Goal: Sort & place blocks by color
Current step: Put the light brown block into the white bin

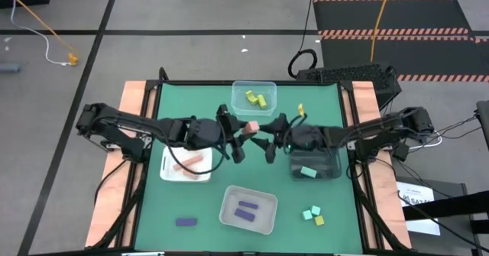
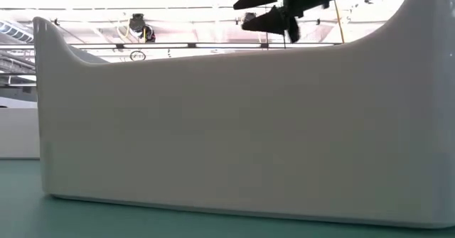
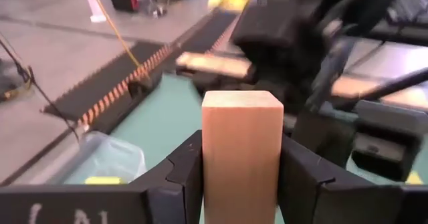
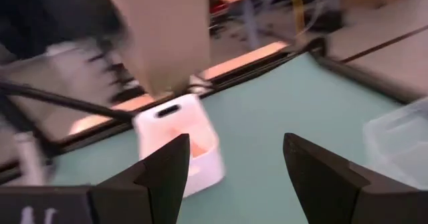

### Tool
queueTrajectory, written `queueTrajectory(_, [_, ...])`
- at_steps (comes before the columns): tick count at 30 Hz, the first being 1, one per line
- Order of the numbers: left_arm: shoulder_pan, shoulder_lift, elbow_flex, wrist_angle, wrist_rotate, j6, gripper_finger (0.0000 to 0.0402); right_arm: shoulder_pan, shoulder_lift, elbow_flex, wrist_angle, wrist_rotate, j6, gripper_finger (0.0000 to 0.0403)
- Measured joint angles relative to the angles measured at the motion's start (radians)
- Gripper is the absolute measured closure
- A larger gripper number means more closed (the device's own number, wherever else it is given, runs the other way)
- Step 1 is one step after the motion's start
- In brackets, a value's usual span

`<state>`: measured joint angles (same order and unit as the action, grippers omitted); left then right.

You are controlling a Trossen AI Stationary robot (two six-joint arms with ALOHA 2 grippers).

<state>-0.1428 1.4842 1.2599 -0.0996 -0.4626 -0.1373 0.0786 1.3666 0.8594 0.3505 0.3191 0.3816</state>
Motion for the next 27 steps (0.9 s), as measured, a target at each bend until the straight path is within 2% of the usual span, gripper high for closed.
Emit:
queueTrajectory(3, [0.010, -0.025, 0.000, 0.013, 0.003, 0.033, 0.0263, -0.063, 0.000, 0.000, 0.029, -0.151, 0.015, 0.0172])
queueTrajectory(9, [0.032, -0.042, -0.001, 0.040, 0.085, 0.086, 0.0263, -0.126, 0.000, 0.000, 0.126, -0.338, -0.054, 0.0172])
queueTrajectory(12, [0.053, -0.046, 0.000, 0.047, 0.146, 0.086, 0.0263, -0.133, 0.000, 0.000, 0.175, -0.375, -0.101, 0.0172])
queueTrajectory(18, [0.077, -0.047, -0.028, 0.115, 0.251, 0.063, 0.0263, -0.134, 0.000, 0.000, 0.227, -0.381, -0.144, 0.0172])
queueTrajectory(23, [0.077, -0.047, -0.044, 0.150, 0.257, 0.004, 0.0263, -0.135, 0.000, -0.001, 0.252, -0.387, -0.145, 0.0172])
queueTrajectory(27, [0.076, -0.046, -0.048, 0.172, 0.257, -0.007, 0.0263, -0.138, 0.001, -0.001, 0.295, -0.444, -0.130, 0.0172])
